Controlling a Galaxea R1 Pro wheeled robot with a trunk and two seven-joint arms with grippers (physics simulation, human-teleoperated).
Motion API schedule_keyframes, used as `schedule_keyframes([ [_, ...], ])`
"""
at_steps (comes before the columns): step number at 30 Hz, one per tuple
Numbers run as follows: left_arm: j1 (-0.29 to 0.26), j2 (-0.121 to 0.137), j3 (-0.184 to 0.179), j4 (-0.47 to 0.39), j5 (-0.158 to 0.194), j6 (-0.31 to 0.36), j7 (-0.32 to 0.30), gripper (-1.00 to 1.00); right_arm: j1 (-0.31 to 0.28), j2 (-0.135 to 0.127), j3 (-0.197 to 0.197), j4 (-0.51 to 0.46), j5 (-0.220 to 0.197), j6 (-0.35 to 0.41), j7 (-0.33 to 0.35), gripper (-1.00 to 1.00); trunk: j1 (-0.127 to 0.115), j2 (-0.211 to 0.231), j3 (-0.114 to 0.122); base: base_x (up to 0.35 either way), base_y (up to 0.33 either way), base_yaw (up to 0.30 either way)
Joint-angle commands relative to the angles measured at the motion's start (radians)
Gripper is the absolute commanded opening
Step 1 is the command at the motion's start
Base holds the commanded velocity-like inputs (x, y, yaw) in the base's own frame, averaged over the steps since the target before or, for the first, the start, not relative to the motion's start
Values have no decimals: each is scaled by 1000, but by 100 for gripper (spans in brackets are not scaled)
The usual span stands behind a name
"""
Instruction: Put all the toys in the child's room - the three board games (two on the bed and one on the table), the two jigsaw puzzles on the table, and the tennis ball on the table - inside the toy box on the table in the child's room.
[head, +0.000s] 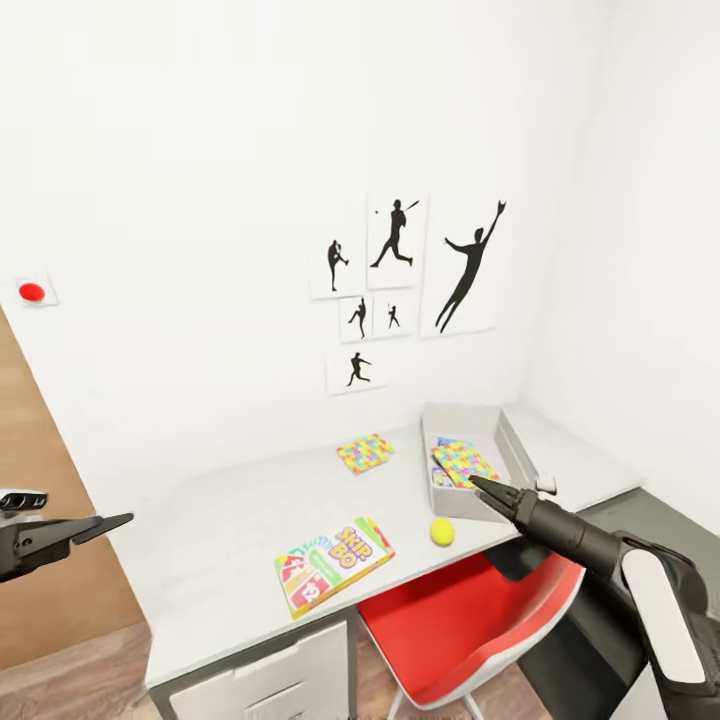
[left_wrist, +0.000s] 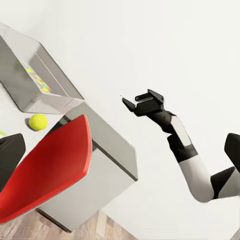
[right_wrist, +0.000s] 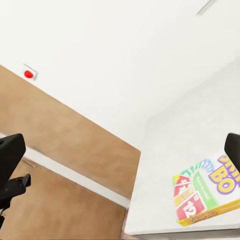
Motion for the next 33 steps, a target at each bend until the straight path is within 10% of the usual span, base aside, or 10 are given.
schedule_keyframes([
  [1, -1, 0, 0, 1, -1, 11, -4, 100, -16, 2, -1, 0, 3, 12, -22, 100, 0, -1, -1, -210, 141, 263],
  [17, -1, 0, 3, 2, -2, 10, -4, 100, -193, 11, 176, 44, -3, 28, -322, 100, 0, -1, -18, -118, 97, 239],
  [33, -1, 0, 4, 2, -2, 9, -4, 100, -317, 28, 195, 214, -2, 34, -490, 100, 0, -1, -37, -30, 80, 208],
])
